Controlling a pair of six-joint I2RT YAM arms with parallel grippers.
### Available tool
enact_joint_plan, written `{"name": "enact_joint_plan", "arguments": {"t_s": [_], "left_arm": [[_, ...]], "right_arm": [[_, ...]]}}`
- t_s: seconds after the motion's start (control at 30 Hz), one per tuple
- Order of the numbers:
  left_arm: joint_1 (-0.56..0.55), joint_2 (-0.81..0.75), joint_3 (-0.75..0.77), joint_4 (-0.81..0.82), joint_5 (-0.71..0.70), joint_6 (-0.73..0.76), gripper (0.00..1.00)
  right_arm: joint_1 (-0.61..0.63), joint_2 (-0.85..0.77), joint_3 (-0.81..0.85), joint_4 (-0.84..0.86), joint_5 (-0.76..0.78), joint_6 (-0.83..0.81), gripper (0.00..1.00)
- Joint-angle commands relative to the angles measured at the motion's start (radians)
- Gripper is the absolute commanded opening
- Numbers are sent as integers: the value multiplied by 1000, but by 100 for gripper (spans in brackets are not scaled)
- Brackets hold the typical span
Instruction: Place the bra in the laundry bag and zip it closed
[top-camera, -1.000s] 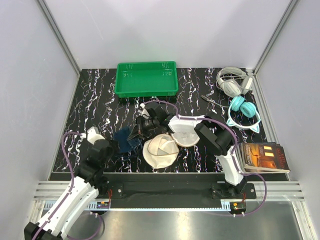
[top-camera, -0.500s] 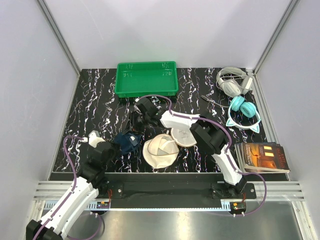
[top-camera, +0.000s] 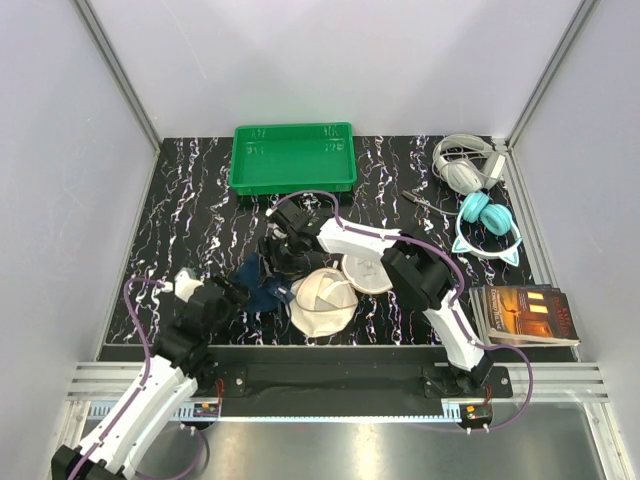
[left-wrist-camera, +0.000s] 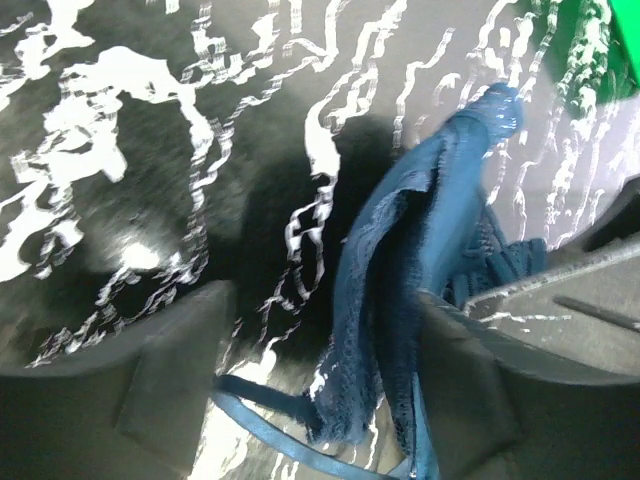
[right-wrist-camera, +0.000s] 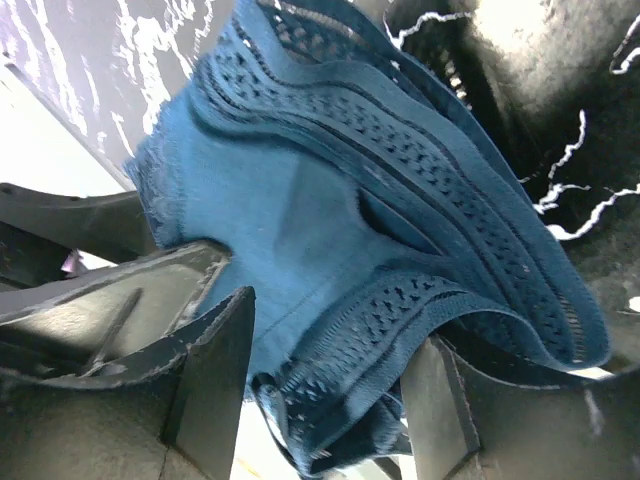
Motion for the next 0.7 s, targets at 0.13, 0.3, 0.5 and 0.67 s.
{"name": "enact_joint_plan", "arguments": {"t_s": [0.13, 0.3, 0.5, 0.67], "left_arm": [[12, 27, 240, -227, -21, 15, 99], [55, 163, 339, -168, -25, 131, 99], [156, 449, 340, 32, 204, 300, 99], [173, 555, 302, 161, 302, 386, 88]], "right_arm": [[9, -16, 63, -40, -10, -140, 65], [7, 1, 114, -68, -28, -149, 66], [1, 9, 160, -92, -21, -131, 65], [-8, 0, 148, -92, -27, -125, 64]]}}
